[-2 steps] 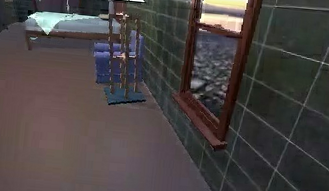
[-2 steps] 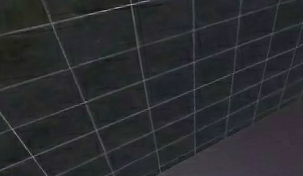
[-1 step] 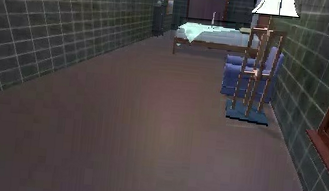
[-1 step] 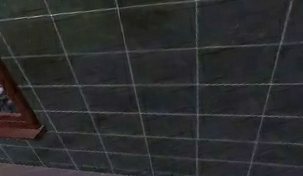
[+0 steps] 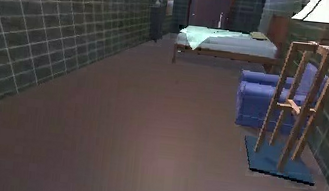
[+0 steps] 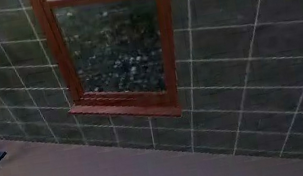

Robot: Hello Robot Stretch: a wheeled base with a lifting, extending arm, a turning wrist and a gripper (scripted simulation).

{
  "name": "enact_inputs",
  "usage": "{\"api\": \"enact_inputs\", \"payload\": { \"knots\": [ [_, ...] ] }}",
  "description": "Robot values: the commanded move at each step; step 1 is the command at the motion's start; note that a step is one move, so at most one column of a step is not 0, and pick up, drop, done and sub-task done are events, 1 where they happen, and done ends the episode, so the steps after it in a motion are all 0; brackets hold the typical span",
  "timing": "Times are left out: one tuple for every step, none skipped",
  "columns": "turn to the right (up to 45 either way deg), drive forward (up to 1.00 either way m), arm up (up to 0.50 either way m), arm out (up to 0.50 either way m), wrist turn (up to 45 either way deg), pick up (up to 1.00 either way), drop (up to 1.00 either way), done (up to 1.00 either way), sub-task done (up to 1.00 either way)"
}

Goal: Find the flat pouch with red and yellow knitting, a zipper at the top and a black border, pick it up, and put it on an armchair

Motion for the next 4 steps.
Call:
{"api": "enact_inputs", "payload": {
  "knots": [
    [0.0, 1.00, 0.00, 0.00, 0.0, 0.00, 0.00, 0.00, 0.00],
    [0.0, 1.00, 0.00, 0.00, 0.0, 0.00, 0.00, 0.00, 0.00],
    [0.0, 1.00, 0.00, 0.00, 0.0, 0.00, 0.00, 0.00, 0.00],
    [-3.0, 0.00, 0.00, 0.00, 0.0, 0.00, 0.00, 0.00, 0.00]
  ]
}}
